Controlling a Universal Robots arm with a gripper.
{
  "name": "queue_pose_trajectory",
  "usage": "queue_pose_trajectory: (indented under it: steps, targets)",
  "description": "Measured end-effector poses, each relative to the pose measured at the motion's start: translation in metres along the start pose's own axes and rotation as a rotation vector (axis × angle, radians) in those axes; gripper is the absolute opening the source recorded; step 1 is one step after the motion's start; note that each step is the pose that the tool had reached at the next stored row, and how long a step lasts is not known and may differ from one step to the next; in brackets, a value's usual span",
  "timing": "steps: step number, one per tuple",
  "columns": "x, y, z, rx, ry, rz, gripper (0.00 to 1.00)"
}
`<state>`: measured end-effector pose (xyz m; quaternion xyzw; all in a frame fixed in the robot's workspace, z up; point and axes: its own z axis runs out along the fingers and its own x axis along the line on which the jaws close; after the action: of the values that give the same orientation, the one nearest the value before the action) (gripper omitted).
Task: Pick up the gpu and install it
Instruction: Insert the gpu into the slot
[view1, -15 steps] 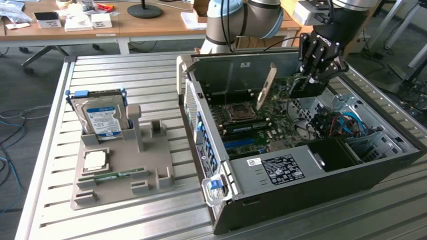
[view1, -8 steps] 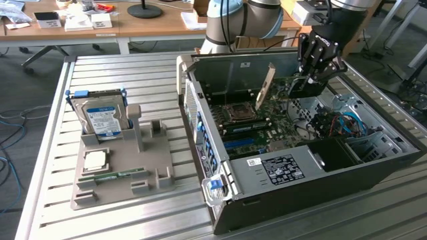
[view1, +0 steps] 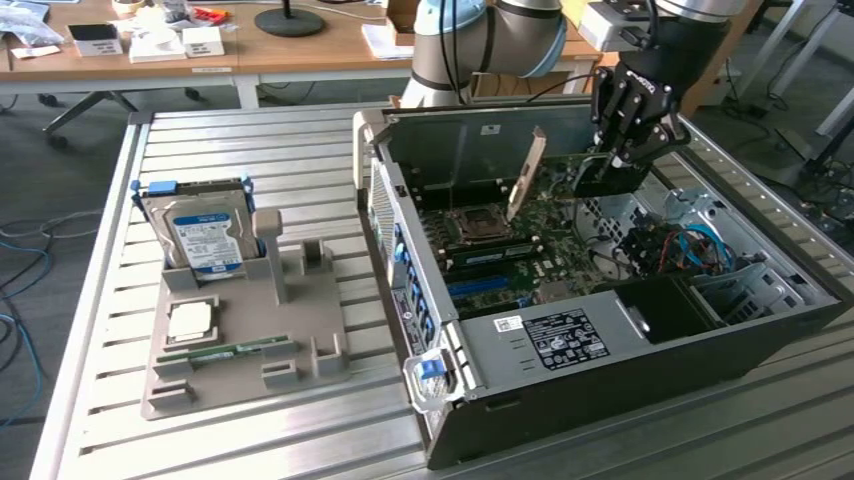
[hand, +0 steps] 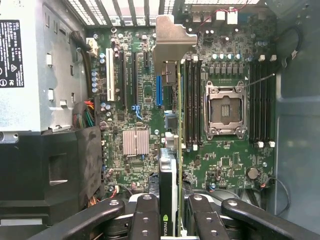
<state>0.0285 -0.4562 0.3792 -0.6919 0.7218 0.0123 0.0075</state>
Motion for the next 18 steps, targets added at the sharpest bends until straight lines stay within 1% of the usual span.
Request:
queue_pose_trajectory:
  steps: [9, 12, 18]
  targets:
    - [0.0000, 0.0011, 0.0001, 0.0000, -0.0001, 0.000, 0.27]
    - [0.0002, 0.0053, 0.0002, 0.0003, -0.0001, 0.000, 0.27]
    - [0.0002, 0.0054, 0.0002, 0.0003, -0.0001, 0.000, 0.27]
